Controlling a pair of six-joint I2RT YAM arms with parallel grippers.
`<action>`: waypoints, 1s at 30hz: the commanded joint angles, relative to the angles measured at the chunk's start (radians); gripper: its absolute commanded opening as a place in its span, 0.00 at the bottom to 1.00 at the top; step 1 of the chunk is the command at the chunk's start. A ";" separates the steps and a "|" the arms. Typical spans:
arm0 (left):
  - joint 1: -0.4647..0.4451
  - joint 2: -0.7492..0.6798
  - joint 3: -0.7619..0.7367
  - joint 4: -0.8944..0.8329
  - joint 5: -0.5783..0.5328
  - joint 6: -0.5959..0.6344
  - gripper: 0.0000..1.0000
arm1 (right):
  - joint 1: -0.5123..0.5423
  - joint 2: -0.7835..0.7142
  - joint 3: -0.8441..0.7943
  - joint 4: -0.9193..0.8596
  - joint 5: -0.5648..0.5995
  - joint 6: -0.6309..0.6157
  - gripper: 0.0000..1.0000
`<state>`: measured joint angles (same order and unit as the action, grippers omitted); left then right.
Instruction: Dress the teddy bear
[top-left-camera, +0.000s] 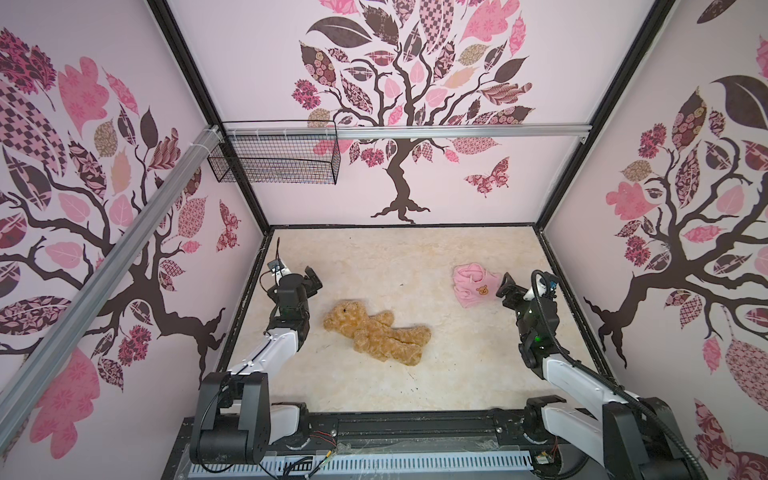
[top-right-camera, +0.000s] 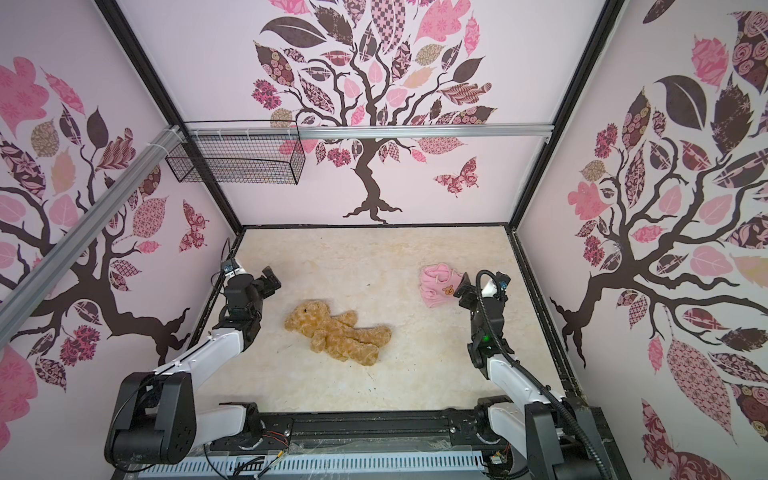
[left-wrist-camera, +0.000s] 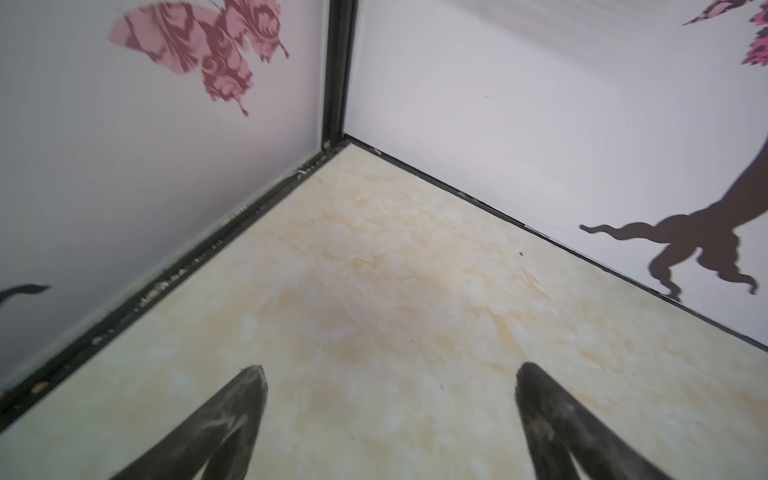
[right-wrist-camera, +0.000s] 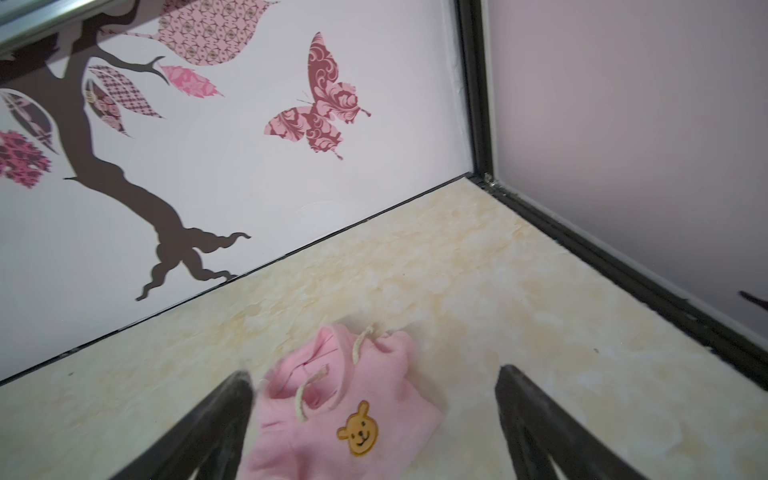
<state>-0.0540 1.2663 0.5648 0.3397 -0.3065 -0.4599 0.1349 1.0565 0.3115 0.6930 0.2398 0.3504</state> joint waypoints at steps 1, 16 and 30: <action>-0.047 -0.011 0.013 -0.096 0.152 -0.268 0.96 | 0.123 0.011 0.100 -0.190 -0.155 0.075 0.93; -0.145 -0.293 -0.110 -0.548 0.524 -0.402 0.97 | 0.589 0.373 0.357 -0.341 -0.525 -0.027 0.93; -0.319 0.157 -0.130 0.015 0.775 -0.474 0.78 | 0.757 0.644 0.375 -0.229 -0.565 0.067 0.60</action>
<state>-0.3382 1.3567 0.4133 0.1989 0.3904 -0.9092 0.8791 1.6604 0.7074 0.3969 -0.3058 0.3672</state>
